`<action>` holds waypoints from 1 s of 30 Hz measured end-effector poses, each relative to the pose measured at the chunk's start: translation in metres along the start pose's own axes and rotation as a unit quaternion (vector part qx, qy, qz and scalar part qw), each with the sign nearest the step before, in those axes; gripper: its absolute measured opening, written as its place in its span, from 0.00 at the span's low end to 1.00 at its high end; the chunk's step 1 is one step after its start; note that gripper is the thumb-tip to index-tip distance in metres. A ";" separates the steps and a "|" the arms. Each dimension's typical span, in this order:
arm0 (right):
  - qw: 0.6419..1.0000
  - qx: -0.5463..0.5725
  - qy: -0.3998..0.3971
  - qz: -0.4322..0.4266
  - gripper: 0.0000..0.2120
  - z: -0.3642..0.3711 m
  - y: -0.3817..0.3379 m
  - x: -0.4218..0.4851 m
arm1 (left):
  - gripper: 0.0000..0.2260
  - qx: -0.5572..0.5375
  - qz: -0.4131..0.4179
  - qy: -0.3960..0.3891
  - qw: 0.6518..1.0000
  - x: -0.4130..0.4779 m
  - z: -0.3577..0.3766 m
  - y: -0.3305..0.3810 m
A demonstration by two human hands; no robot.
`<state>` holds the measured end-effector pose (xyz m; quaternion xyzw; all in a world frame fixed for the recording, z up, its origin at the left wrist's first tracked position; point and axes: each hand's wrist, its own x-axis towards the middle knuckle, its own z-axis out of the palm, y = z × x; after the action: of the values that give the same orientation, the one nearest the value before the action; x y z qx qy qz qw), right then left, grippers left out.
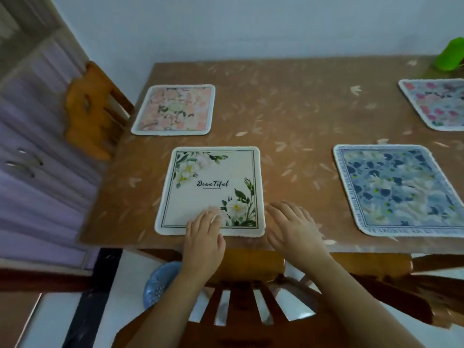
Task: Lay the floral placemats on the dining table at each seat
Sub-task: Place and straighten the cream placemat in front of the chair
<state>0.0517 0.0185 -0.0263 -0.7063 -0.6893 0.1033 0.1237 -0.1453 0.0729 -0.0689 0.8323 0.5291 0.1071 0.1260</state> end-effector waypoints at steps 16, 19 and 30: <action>0.992 0.000 -0.113 -0.058 0.23 0.107 -0.027 0.071 | 0.19 -0.047 -0.057 -0.028 0.997 0.020 0.049 -0.075; 0.991 -0.001 -0.116 -0.059 0.25 0.117 -0.030 0.076 | 0.19 -0.043 -0.038 -0.034 0.998 0.026 0.054 -0.081; 0.996 0.017 -0.036 -0.079 0.24 0.129 -0.033 0.073 | 0.24 -0.029 0.119 -0.038 0.992 0.034 0.059 -0.120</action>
<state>-0.0184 0.0967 -0.1366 -0.6434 -0.7450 0.1301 0.1186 -0.2151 0.1469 -0.1617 0.8889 0.4178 0.1049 0.1561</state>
